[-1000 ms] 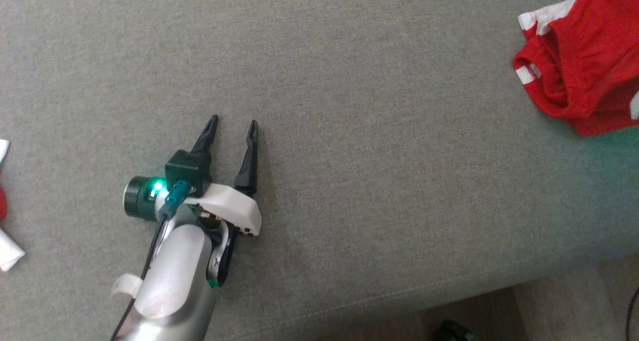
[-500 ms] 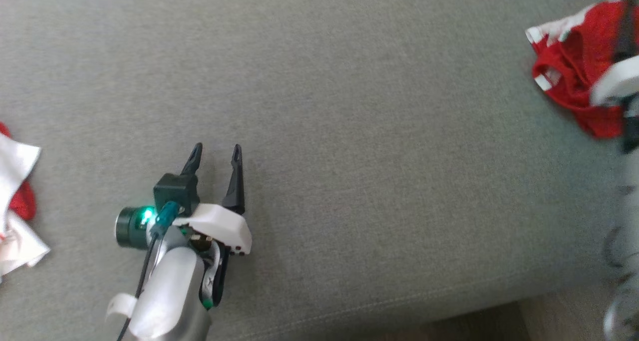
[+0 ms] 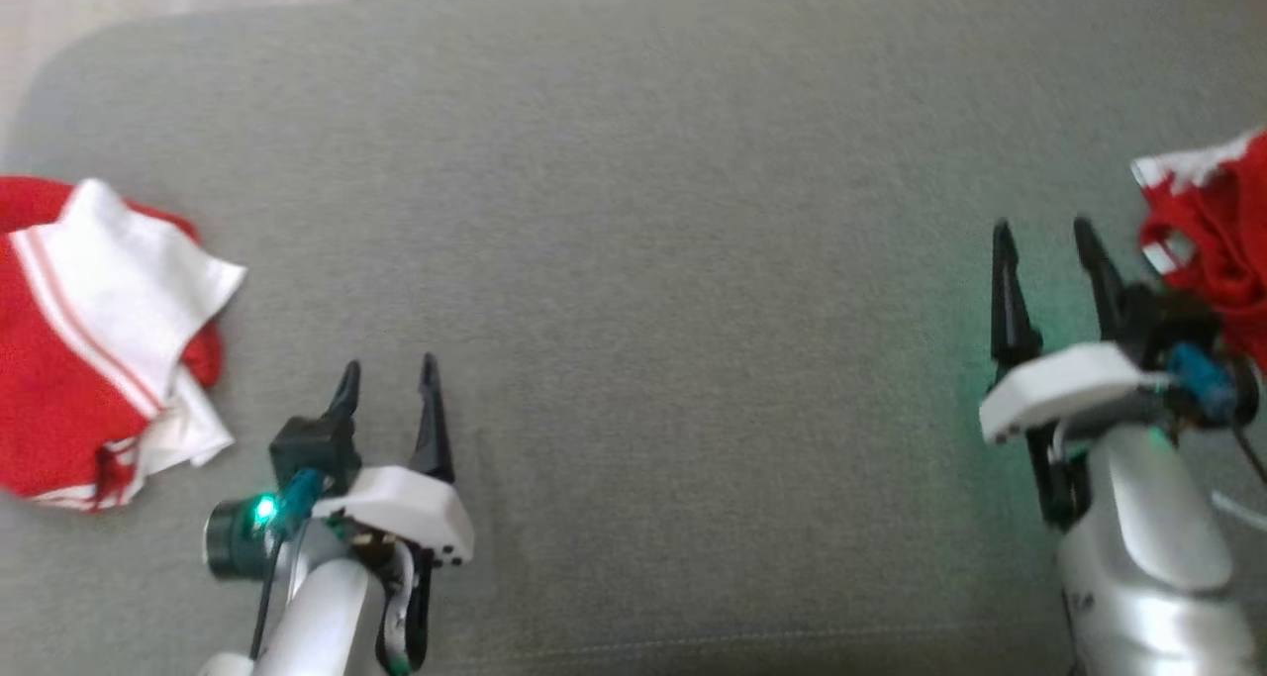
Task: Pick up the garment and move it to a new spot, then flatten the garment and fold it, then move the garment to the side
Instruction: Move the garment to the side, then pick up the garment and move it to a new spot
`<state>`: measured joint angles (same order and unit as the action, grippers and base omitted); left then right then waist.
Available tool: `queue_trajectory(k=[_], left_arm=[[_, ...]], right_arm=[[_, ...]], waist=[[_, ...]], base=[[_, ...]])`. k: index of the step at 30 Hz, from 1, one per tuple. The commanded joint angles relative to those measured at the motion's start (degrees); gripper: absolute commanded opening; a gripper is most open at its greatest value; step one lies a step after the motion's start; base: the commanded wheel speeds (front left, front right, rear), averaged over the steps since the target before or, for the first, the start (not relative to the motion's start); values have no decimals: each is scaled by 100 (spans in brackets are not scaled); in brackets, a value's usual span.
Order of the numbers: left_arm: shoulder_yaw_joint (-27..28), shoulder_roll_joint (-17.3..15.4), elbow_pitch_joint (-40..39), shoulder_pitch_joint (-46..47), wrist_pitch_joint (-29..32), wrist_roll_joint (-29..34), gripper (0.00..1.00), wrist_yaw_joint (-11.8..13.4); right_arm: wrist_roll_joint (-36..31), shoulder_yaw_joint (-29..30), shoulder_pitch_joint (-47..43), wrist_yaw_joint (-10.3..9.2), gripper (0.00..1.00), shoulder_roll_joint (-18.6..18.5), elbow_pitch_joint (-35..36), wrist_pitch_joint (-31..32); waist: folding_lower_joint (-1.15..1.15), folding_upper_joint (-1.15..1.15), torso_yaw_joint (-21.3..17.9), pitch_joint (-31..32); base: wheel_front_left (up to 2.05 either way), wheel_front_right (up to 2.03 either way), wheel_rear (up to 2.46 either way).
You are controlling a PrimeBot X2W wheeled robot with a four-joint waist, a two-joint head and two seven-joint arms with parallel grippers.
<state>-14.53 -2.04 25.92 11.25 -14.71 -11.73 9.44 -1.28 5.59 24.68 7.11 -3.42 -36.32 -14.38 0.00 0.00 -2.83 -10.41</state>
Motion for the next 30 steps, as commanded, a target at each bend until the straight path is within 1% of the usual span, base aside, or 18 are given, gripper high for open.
queue_trajectory(k=[1,4,8,16,21,24,26,30], left_arm=[[234,-84,-220,16,-29,29,100,48],[346,-84,-261,-136,-29,71,100,71],[468,-84,-293,-291,-29,110,100,77],[748,-84,-419,-615,-29,147,100,93],[759,-84,-455,-636,-29,143,100,66],[722,-84,-482,-580,-29,115,100,63],[670,-84,-465,-548,-29,111,100,56],[606,-84,-507,-510,-29,80,100,70]], right_arm=[[143,-190,-41,37,100,47,253,-62],[534,-445,-309,37,100,51,317,-62],[796,-633,-503,37,100,52,368,-62],[1015,-919,-741,37,100,54,467,-62],[1056,-979,-768,37,100,54,503,-62],[1011,-995,-772,37,100,54,523,-62],[1003,-1018,-788,37,100,54,537,-62],[1056,-1117,-831,37,100,54,526,-62]], waist=[[0,0,222,239],[0,0,290,396],[0,0,280,553],[0,0,159,819],[0,0,213,817],[0,0,421,773],[0,0,652,736],[0,0,1280,675]], base=[[0,0,0],[0,0,0],[0,0,0],[0,0,0],[0,0,0],[0,0,0],[0,0,0],[0,0,0]])
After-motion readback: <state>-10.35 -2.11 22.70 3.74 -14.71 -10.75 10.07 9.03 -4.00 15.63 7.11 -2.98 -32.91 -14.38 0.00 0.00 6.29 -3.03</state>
